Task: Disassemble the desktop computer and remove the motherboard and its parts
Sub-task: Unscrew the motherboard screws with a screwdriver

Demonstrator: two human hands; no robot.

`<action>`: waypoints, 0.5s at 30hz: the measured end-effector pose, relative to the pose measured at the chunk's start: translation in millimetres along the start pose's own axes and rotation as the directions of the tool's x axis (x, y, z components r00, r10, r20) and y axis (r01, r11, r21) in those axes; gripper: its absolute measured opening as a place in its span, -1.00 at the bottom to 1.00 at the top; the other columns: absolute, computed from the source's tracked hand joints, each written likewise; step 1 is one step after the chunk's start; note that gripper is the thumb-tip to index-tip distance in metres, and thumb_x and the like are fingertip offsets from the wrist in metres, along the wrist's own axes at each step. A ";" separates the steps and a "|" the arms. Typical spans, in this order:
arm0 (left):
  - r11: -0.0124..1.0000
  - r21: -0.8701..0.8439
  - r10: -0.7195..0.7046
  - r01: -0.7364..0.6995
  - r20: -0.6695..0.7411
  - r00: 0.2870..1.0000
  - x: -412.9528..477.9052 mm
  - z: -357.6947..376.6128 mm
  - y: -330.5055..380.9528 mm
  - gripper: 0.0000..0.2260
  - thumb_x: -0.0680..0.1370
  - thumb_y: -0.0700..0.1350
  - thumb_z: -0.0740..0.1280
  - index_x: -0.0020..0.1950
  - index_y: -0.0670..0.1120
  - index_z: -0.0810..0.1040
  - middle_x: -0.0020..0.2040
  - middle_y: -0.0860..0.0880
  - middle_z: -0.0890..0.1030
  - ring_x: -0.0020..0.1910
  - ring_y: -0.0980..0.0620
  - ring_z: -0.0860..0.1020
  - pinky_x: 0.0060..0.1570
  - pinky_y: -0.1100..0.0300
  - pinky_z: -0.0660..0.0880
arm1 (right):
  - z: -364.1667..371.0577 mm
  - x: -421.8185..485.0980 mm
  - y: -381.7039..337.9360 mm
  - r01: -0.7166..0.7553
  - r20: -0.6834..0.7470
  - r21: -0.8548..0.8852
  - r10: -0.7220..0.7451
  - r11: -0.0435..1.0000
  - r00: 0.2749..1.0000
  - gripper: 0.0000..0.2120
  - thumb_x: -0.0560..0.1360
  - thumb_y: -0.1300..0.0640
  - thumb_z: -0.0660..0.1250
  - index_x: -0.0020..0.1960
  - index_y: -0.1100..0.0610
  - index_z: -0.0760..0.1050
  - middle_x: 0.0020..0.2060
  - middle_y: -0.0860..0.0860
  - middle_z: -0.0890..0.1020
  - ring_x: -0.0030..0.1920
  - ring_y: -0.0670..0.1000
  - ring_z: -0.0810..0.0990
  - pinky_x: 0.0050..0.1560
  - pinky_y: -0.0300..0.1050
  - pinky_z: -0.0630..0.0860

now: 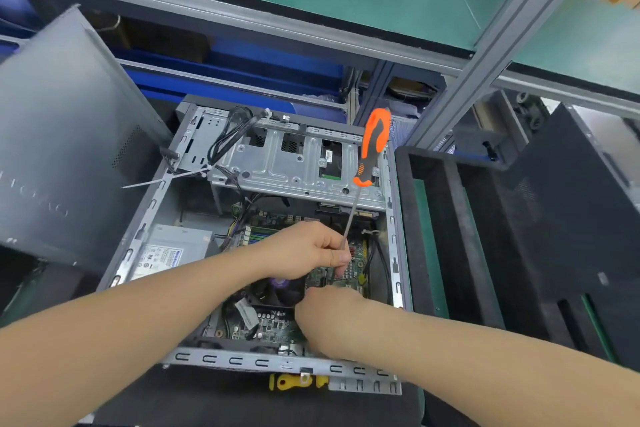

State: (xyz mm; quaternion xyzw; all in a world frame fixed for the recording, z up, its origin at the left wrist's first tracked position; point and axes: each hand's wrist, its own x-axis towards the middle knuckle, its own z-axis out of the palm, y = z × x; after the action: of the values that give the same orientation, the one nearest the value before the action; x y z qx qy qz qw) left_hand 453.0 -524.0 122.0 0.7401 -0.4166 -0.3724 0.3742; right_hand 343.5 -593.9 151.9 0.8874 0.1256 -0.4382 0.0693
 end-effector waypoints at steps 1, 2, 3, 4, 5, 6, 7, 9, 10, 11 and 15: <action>1.000 0.020 -0.004 0.004 -0.008 1.000 1.1 1.3 -0.8 -0.74 0.68 0.08 0.30 -0.16 0.07 0.64 -0.38 0.04 0.49 -0.51 0.12 0.34 -0.39 0.21 0.33 | 1.1 3.7 1.2 0.007 0.027 -0.005 -0.007 1.000 1.000 -0.71 0.68 0.19 0.21 0.34 0.29 0.49 0.14 0.16 0.56 0.11 0.22 0.59 -0.10 0.07 0.53; 1.000 0.022 -0.008 0.008 -0.018 1.000 2.4 1.9 -1.6 -0.74 0.68 0.08 0.30 -0.16 0.07 0.64 -0.41 0.08 0.47 -0.48 0.14 0.34 -0.37 0.21 0.32 | 1.9 6.1 3.5 0.024 0.057 0.002 -0.024 1.000 0.998 -0.71 0.68 0.18 0.19 0.30 0.29 0.52 0.02 0.12 0.57 -0.01 0.16 0.59 -0.18 -0.02 0.53; 1.000 0.016 -0.021 0.021 -0.022 1.000 2.7 1.6 -0.9 -0.73 0.68 0.08 0.29 -0.17 0.07 0.63 -0.43 0.12 0.45 -0.48 0.16 0.34 -0.37 0.25 0.30 | 2.2 7.9 6.0 0.038 0.090 0.015 -0.039 0.999 0.995 -0.72 0.67 0.16 0.18 0.24 0.30 0.55 -0.13 0.08 0.55 -0.16 0.10 0.55 -0.30 -0.08 0.46; 0.999 0.010 -0.031 0.031 -0.023 0.999 3.2 1.2 -0.4 -0.73 0.68 0.08 0.29 -0.18 0.07 0.63 -0.43 0.13 0.45 -0.46 0.17 0.36 -0.36 0.26 0.30 | 2.7 9.8 9.1 0.036 0.115 0.026 -0.038 0.999 0.993 -0.72 0.67 0.15 0.18 0.19 0.30 0.56 -0.22 0.07 0.51 -0.26 0.06 0.48 -0.38 -0.10 0.36; 0.999 0.008 -0.037 0.037 -0.025 0.999 3.2 0.8 0.1 -0.72 0.68 0.09 0.29 -0.18 0.07 0.63 -0.41 0.13 0.47 -0.43 0.18 0.39 -0.33 0.26 0.32 | 3.5 11.5 12.0 0.018 0.123 0.036 -0.023 0.999 0.992 -0.71 0.67 0.13 0.18 0.18 0.30 0.56 -0.23 0.08 0.51 -0.29 0.06 0.46 -0.40 -0.10 0.34; 0.999 0.005 -0.039 0.039 -0.028 0.999 3.0 0.8 -0.3 -0.72 0.68 0.09 0.29 -0.18 0.07 0.63 -0.39 0.15 0.50 -0.42 0.21 0.41 -0.32 0.28 0.32 | 4.9 13.4 14.6 -0.012 0.116 0.055 0.006 0.998 0.993 -0.69 0.67 0.08 0.18 0.20 0.29 0.55 -0.16 0.11 0.56 -0.26 0.08 0.47 -0.35 -0.10 0.38; 0.999 0.002 -0.042 0.042 -0.031 0.999 3.1 1.0 -0.7 -0.72 0.68 0.09 0.29 -0.19 0.08 0.63 -0.39 0.18 0.51 -0.42 0.24 0.42 -0.35 0.33 0.30 | 6.7 15.2 16.3 -0.043 0.106 0.072 0.035 0.997 0.994 -0.65 0.67 0.03 0.18 0.23 0.28 0.54 -0.04 0.15 0.60 -0.21 0.10 0.49 -0.26 -0.09 0.42; 0.999 0.005 -0.050 0.050 -0.038 0.998 4.3 2.1 -1.7 -0.73 0.67 0.10 0.29 -0.18 0.07 0.63 -0.37 0.15 0.54 -0.42 0.24 0.42 -0.33 0.28 0.32 | 12.0 18.5 16.1 -0.074 0.080 0.084 0.068 0.994 0.995 -0.59 0.66 -0.05 0.21 0.28 0.27 0.51 0.12 0.18 0.61 -0.12 0.13 0.48 -0.18 -0.05 0.45; 0.999 0.008 -0.052 0.052 -0.042 0.998 5.0 2.7 -2.4 -0.73 0.67 0.11 0.29 -0.17 0.07 0.63 -0.37 0.12 0.53 -0.42 0.21 0.41 -0.30 0.21 0.34 | 14.9 19.6 15.1 -0.085 0.071 0.082 0.079 0.993 0.994 -0.60 0.66 -0.05 0.23 0.28 0.26 0.50 0.14 0.18 0.60 -0.11 0.13 0.47 -0.17 -0.04 0.46; 0.999 0.004 -0.054 0.054 -0.043 0.998 5.4 3.1 -2.9 -0.74 0.67 0.11 0.29 -0.17 0.08 0.63 -0.41 0.11 0.50 -0.44 0.19 0.38 -0.30 0.16 0.33 | 16.5 20.2 14.7 -0.094 0.066 0.084 0.088 0.992 0.994 -0.62 0.65 -0.03 0.24 0.28 0.25 0.50 0.14 0.17 0.59 -0.10 0.14 0.48 -0.16 -0.03 0.48; 0.998 -0.003 -0.058 0.057 -0.039 0.998 5.2 3.9 -4.3 -0.73 0.67 0.10 0.29 -0.18 0.08 0.62 -0.49 0.16 0.41 -0.49 0.19 0.33 -0.35 0.16 0.28 | 18.3 18.9 19.0 -0.034 0.070 0.121 0.026 0.992 0.997 -0.68 0.66 0.05 0.19 0.23 0.24 0.57 0.11 0.19 0.62 -0.01 0.19 0.58 -0.11 -0.04 0.52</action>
State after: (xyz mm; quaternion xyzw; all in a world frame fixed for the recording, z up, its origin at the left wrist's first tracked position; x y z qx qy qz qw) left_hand 453.1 -528.0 115.3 0.7586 -0.3873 -0.3687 0.3722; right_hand 346.0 -613.4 125.9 0.8762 0.0827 -0.4741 0.0256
